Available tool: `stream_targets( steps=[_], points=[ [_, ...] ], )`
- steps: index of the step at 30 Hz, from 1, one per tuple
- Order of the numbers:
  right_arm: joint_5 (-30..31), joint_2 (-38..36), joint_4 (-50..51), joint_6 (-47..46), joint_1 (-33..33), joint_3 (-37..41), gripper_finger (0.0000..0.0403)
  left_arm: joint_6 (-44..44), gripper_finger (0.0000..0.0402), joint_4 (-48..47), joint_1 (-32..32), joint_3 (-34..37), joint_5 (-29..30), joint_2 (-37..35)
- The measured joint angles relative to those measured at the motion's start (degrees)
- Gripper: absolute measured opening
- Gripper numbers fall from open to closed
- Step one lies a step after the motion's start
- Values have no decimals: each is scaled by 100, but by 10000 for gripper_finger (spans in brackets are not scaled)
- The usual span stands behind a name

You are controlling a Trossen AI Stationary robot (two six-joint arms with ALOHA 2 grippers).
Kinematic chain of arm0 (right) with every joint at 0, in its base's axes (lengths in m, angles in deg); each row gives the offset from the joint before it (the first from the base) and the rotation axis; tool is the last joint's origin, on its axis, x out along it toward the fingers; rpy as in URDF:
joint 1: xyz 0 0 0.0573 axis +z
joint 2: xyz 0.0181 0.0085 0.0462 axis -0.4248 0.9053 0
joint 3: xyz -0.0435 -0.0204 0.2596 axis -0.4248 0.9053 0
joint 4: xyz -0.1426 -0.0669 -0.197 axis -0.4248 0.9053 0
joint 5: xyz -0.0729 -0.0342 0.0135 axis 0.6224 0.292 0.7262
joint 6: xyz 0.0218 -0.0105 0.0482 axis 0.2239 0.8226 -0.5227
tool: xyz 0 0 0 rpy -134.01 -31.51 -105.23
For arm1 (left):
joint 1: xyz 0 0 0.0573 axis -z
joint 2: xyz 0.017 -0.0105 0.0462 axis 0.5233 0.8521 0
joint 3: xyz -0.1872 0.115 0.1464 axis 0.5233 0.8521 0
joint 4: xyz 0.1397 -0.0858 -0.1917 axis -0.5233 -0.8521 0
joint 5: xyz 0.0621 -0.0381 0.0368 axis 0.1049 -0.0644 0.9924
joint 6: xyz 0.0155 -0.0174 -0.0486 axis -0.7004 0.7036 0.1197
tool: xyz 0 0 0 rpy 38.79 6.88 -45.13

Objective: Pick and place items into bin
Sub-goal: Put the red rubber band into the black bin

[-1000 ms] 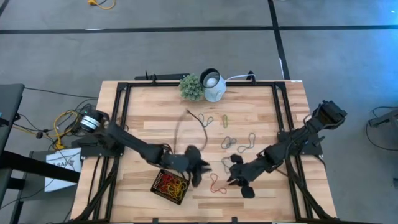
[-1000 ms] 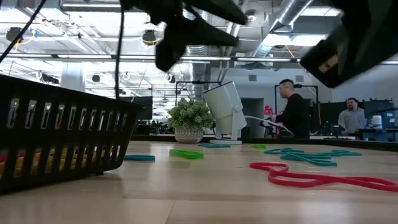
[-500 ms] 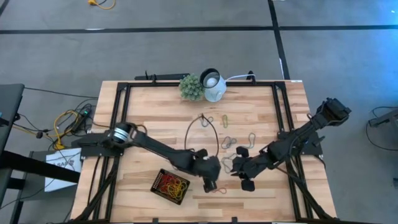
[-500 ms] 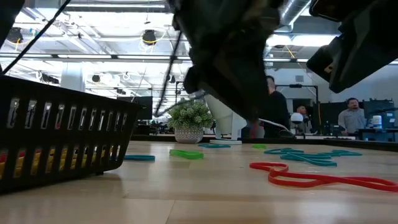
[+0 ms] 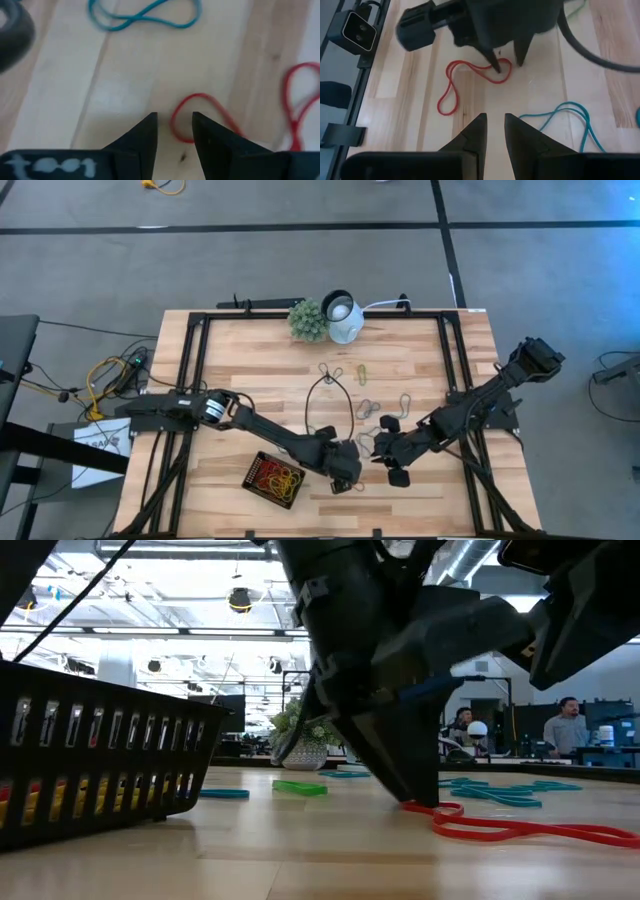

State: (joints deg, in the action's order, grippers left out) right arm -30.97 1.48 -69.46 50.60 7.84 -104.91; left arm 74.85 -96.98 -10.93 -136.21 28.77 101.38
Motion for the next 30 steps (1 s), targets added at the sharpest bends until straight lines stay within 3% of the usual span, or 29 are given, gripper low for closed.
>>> stream_targets(
  steps=[4,16,23,30],
  points=[
    [0,0,-1,20,0,0,63,29,114,-326,-4,-44,320,-1],
    [-2,0,-4,42,0,0,63,129,109,-297,-49,-13,16,-7],
    [-2,0,-4,42,0,2,63,173,11,-270,-57,-29,-347,-11],
    [-2,0,-56,42,0,2,63,80,1,-1369,15,-1025,-401,46]
  ],
)
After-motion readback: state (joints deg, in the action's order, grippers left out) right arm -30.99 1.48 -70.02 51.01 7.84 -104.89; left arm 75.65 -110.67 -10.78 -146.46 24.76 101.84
